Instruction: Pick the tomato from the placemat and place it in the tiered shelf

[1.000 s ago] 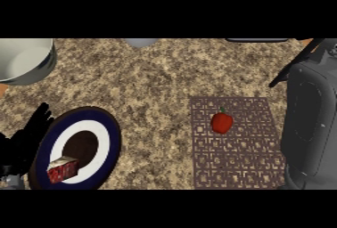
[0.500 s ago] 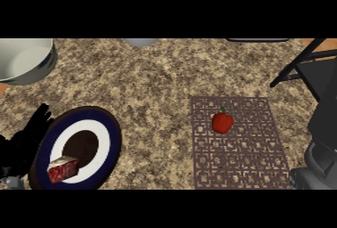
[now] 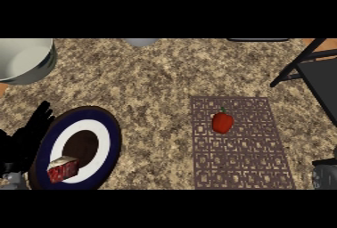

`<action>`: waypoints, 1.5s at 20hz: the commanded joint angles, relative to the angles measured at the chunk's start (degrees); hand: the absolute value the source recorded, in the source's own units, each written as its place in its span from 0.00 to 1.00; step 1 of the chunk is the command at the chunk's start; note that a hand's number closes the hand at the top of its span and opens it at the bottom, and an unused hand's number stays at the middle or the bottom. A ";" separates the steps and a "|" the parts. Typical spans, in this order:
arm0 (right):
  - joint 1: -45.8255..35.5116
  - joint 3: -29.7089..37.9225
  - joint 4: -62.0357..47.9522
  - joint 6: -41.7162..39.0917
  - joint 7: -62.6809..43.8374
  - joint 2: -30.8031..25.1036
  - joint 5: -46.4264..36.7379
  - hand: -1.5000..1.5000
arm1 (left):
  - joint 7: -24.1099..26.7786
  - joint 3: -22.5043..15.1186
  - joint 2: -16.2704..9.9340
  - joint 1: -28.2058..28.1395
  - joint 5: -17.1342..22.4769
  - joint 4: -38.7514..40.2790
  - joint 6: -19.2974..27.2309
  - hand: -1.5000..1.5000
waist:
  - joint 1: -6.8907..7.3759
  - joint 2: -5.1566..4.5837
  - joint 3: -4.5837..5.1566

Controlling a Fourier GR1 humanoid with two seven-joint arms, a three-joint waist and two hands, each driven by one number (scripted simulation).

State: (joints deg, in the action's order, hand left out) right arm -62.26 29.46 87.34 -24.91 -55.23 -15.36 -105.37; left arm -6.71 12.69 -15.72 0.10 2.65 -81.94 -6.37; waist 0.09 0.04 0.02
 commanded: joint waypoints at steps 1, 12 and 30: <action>3.89 1.64 1.30 -0.05 -2.37 -1.68 1.29 1.00 | 0.98 0.77 -1.35 -0.46 0.60 1.04 -2.25 0.50 | -0.06 0.01 -0.01; 10.84 8.63 -1.60 5.41 -1.54 -6.49 9.53 1.00 | -1.84 0.34 0.00 -1.67 0.30 -3.66 -1.39 0.50 | 0.05 0.08 -0.02; 17.58 12.92 -1.40 23.70 -0.48 -9.14 21.49 0.00 | 2.02 -1.14 3.32 -3.98 -2.62 -1.85 -0.21 0.50 | 0.19 -0.03 -0.05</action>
State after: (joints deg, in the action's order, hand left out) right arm -45.81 40.02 85.37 -7.54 -55.57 -24.56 -87.40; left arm -6.37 12.96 -14.24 -1.66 1.26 -83.39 -7.09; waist 0.24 0.09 0.03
